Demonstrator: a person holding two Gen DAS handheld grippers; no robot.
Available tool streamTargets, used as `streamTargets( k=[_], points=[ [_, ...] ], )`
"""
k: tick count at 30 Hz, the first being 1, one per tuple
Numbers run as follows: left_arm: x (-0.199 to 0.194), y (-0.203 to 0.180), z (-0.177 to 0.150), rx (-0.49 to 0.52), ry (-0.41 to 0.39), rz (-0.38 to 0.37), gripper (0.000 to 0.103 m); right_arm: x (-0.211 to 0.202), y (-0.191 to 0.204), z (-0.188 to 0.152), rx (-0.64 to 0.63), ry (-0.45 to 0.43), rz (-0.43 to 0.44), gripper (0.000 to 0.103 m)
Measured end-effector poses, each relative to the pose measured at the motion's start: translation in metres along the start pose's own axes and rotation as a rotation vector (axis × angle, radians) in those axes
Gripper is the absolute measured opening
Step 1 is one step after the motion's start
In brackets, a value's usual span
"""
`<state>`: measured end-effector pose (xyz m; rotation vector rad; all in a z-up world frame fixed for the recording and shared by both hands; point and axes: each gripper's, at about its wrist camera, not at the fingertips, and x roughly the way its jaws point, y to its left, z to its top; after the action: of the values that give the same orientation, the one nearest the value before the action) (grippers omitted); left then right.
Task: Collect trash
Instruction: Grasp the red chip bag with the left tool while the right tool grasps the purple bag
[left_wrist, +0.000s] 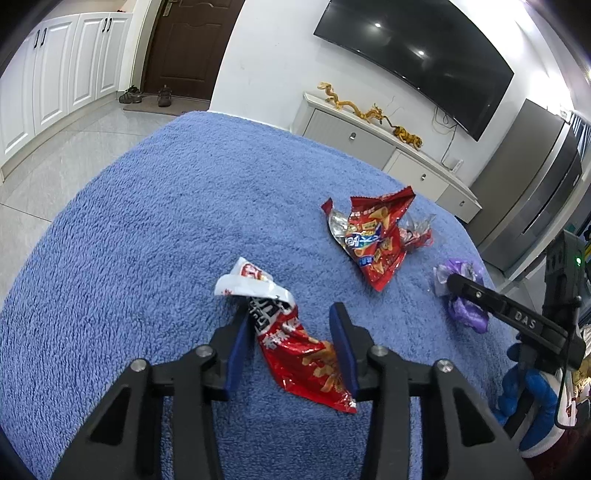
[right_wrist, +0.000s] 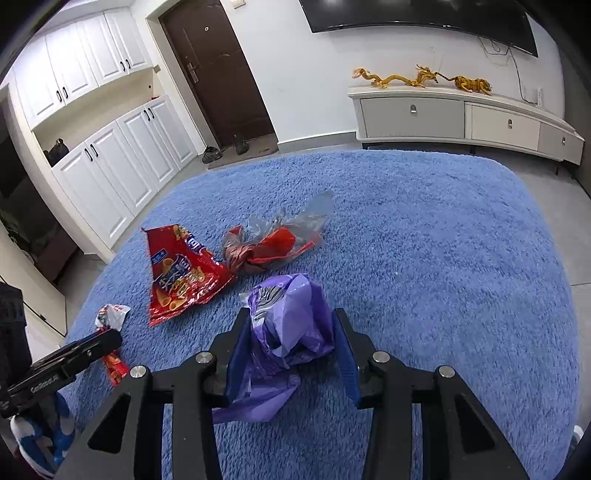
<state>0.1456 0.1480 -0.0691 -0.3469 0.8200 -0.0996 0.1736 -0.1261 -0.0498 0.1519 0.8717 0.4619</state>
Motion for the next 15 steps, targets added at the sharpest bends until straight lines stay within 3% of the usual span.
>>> streamTargets(
  k=[7, 9, 15],
  points=[
    [-0.008, -0.002, 0.0, 0.006, -0.031, -0.004, 0.036, -0.027, -0.002, -0.019, 0.03, -0.005, 0.009, 0.04],
    [-0.015, -0.005, -0.002, 0.014, -0.046, -0.006, 0.024, -0.039, -0.003, -0.026, 0.036, -0.006, 0.008, 0.04],
    [-0.041, -0.01, -0.01, 0.016, -0.073, -0.026, 0.023, -0.073, -0.004, -0.044, 0.047, -0.024, -0.015, 0.04]
  ],
)
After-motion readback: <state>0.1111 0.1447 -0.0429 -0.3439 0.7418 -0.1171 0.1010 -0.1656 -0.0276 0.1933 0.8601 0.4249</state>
